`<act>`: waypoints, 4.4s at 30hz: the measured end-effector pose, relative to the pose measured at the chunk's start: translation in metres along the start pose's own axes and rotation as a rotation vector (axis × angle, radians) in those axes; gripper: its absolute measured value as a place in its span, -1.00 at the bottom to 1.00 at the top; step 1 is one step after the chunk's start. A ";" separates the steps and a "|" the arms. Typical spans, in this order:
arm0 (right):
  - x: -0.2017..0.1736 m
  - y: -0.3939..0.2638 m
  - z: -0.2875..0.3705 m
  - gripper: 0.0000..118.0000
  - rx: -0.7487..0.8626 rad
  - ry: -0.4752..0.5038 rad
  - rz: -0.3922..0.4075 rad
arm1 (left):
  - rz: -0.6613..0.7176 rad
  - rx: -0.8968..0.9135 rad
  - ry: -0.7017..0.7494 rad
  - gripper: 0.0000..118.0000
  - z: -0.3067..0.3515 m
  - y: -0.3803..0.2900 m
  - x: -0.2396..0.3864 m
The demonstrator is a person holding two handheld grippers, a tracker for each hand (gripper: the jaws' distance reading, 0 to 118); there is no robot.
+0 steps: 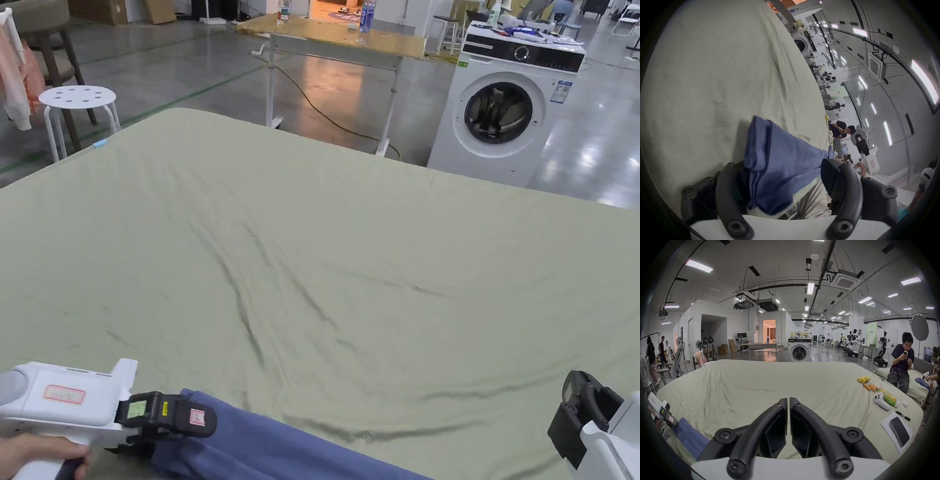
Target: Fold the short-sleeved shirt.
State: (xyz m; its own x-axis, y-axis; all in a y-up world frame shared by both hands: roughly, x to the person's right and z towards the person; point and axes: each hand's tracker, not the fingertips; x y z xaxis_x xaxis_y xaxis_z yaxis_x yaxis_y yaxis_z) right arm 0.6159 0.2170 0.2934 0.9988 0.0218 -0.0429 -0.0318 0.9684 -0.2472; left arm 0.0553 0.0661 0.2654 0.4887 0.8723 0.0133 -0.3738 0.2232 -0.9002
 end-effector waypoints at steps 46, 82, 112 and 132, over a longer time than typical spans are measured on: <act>0.021 -0.013 -0.009 -0.97 -0.028 0.028 -0.046 | -0.323 -0.030 0.276 -0.91 -0.039 -0.035 0.203; 0.041 -0.022 0.005 -0.97 -0.070 -0.017 -0.060 | -0.321 -0.106 0.404 -0.90 -0.141 -0.052 0.203; 0.044 -0.015 0.010 -0.97 -0.009 -0.030 -0.059 | -0.346 0.019 0.313 -0.89 -0.085 -0.050 0.178; 0.035 -0.015 0.009 -0.97 -0.028 -0.020 -0.050 | 0.017 -0.042 -0.053 -0.22 -0.080 -0.033 0.027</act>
State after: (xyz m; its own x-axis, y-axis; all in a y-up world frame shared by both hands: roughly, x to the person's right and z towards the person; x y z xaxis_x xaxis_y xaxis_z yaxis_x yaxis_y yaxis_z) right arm 0.6520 0.2053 0.3049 0.9997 -0.0214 -0.0107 0.0177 0.9610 -0.2759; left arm 0.1437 0.0471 0.2611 0.4396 0.8980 0.0197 -0.3477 0.1903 -0.9181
